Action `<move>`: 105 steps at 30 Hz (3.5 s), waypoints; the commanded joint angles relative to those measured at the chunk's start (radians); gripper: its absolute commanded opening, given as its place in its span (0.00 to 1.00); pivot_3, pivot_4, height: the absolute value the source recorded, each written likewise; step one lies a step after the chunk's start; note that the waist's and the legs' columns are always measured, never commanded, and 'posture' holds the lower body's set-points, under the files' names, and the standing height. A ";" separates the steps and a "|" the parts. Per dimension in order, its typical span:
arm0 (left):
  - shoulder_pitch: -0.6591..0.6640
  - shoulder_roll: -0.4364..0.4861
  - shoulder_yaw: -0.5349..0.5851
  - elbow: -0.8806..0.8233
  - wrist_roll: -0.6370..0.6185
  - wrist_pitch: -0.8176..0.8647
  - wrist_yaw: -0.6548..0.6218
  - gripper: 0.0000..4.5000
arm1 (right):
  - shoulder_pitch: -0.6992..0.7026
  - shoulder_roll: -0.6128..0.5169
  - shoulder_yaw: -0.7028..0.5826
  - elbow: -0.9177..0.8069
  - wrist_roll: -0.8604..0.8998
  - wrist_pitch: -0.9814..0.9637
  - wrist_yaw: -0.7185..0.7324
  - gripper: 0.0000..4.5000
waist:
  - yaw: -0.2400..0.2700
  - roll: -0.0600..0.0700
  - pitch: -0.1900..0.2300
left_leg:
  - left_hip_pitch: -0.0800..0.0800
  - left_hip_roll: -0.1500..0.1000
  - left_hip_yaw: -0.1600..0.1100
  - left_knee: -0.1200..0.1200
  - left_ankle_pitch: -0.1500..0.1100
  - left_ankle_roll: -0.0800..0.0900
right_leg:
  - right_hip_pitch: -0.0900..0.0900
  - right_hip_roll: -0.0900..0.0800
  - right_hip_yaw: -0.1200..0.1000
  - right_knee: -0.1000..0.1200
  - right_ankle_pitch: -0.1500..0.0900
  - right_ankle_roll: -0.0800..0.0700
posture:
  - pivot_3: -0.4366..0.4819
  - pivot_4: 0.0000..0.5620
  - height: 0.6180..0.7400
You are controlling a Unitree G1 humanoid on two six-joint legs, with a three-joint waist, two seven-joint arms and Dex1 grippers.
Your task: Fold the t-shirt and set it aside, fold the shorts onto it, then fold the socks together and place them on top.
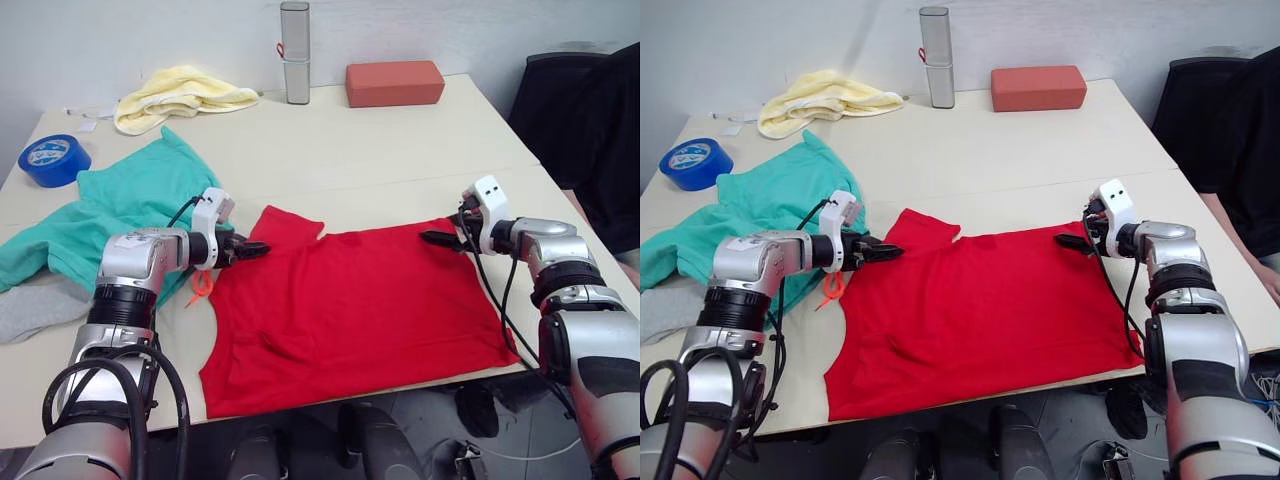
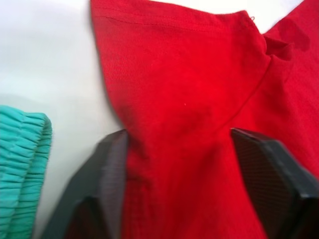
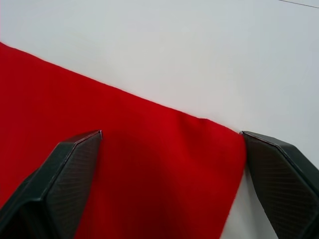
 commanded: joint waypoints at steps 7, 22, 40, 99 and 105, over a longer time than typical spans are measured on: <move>0.085 -0.040 0.026 0.011 -0.006 -0.106 -0.025 0.01 | 0.017 -0.006 -0.036 0.004 0.001 -0.130 0.001 0.23 | 0.001 0.000 0.000 | 0.000 0.000 0.000 0.000 0.000 0.000 | 0.000 0.000 0.000 0.000 0.000 0.000 | 0.48 0.27 1.00; 0.178 -0.053 0.081 0.032 0.045 -0.716 -0.083 0.00 | 0.112 -0.044 -0.064 -0.043 0.009 -0.549 0.124 0.01 | 0.000 0.000 0.000 | -0.001 0.001 0.001 -0.001 0.000 0.000 | 0.000 0.000 0.000 -0.002 0.000 0.000 | 0.48 0.27 1.00; 0.342 0.032 0.085 -0.054 0.091 -0.875 -0.143 0.00 | 0.310 -0.122 -0.044 -0.110 0.004 -1.003 0.337 0.01 | -0.001 0.000 0.000 | 0.000 0.002 0.001 -0.002 -0.001 0.000 | -0.001 0.001 0.000 -0.003 0.000 0.000 | 0.48 0.27 1.00; 0.578 0.353 0.198 -0.283 -0.279 -0.733 -0.350 0.93 | 0.502 -0.297 0.021 -0.422 0.310 -0.689 0.588 0.82 | 0.001 0.000 0.001 | 0.000 0.007 0.000 -0.001 -0.002 0.002 | 0.000 0.000 0.000 -0.003 -0.001 -0.001 | 0.48 0.27 1.00; 0.447 0.363 0.184 -0.366 -0.409 -0.194 -0.179 1.00 | 0.552 -0.334 -0.014 -0.589 0.358 -0.511 0.623 1.00 | 0.007 0.001 0.001 | 0.001 0.005 -0.001 -0.001 -0.003 0.003 | 0.000 -0.001 -0.001 -0.002 -0.001 -0.001 | 0.48 0.27 1.00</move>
